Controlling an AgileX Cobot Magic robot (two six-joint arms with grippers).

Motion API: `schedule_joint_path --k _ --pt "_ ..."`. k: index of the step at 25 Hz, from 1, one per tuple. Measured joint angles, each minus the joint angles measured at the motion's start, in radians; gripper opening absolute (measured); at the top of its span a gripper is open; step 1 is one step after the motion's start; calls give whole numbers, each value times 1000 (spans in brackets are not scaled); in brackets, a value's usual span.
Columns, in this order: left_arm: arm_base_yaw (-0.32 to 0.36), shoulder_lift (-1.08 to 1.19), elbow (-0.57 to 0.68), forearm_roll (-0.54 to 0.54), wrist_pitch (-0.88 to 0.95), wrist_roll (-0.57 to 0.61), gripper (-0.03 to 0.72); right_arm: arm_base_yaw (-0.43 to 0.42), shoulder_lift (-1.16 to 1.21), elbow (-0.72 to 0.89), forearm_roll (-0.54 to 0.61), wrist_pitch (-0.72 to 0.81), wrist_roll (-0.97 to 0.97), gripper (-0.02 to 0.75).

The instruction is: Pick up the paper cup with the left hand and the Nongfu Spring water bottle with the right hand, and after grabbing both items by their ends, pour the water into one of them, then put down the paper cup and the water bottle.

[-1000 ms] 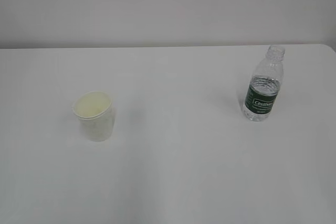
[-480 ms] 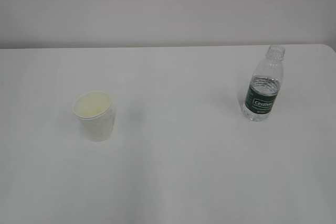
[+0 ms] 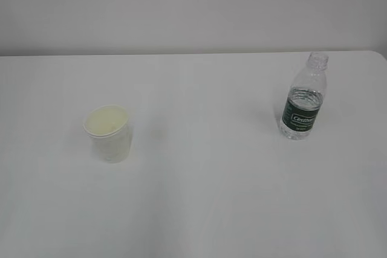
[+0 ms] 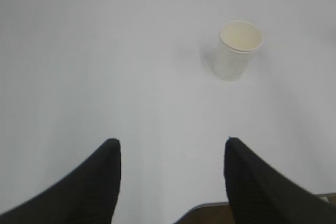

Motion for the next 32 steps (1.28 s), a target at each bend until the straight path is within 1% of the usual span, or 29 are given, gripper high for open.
schedule_joint_path --k 6,10,15,18,22,26,32 --pt "0 0 0 -3 0 0 442 0 0 0 0 0 0 552" --pt "0 0 0 -7 0 0 442 0 0 -8 10 -32 0 552" --pt "0 28 -2 -20 -2 0 442 0 0 -15 98 -129 0 552" --pt "0 83 -32 -26 -21 0 442 0 2 -15 125 -174 0 552" --pt "0 157 -81 -29 -114 9 442 2 63 -15 149 -258 -8 552" --pt "0 232 -102 -57 -231 13 442 2 121 -15 164 -359 -22 552" --pt "0 310 -102 -66 -455 16 442 2 183 -15 182 -572 -24 552"
